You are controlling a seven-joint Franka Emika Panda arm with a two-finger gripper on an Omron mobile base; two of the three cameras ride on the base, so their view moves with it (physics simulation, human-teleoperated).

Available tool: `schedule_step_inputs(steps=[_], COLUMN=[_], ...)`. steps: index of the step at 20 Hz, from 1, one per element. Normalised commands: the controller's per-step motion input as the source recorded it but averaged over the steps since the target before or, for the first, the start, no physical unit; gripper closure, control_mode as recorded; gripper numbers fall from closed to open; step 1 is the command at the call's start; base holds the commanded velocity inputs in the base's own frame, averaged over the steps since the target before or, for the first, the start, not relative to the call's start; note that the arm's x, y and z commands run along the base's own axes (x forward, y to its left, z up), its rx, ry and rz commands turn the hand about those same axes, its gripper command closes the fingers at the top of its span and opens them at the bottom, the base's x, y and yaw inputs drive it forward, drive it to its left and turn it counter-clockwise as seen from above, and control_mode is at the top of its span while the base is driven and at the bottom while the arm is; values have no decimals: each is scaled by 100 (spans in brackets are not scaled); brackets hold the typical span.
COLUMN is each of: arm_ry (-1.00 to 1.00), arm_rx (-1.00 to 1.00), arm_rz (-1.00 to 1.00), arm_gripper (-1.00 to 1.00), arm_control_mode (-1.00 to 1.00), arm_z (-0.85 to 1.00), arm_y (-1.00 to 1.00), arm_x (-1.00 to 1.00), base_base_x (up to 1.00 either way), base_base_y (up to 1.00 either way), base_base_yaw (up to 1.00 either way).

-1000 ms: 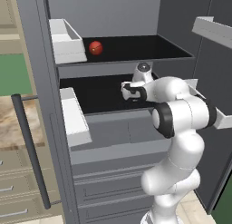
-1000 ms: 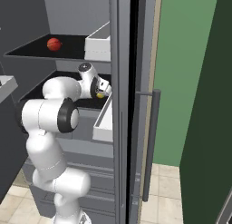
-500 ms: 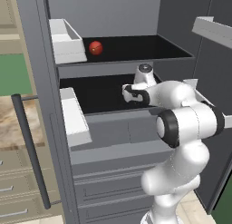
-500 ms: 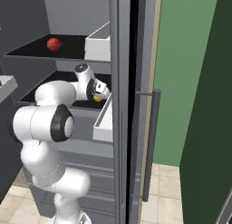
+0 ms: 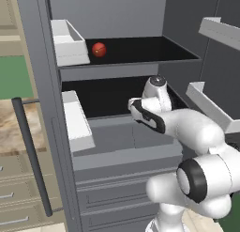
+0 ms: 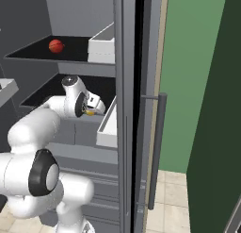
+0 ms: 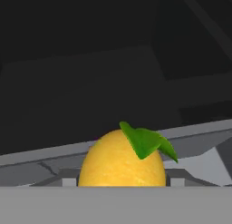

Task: Grab the onion and lemon from the fridge, place them in the blender, close the lid, and turn on the blender to create a marinade.

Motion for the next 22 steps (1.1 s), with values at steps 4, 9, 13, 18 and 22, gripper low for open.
schedule_step_inputs(steps=[4,9,13,18,22], arm_ry=[0,0,0,0,0], arm_rx=[-5,-3,0,0,0], arm_rz=[10,9,3,4,6], arm_gripper=[100,100,100,100,100], arm_control_mode=[-100,-100,-100,-100,-100], arm_z=[40,52,58,51,51], arm_y=[44,27,0,0,0], arm_x=[-86,-83,-62,-57,-69], base_base_x=[0,0,0,0,0], base_base_y=[0,0,0,0,0], base_base_yaw=[0,0,0,0,0])
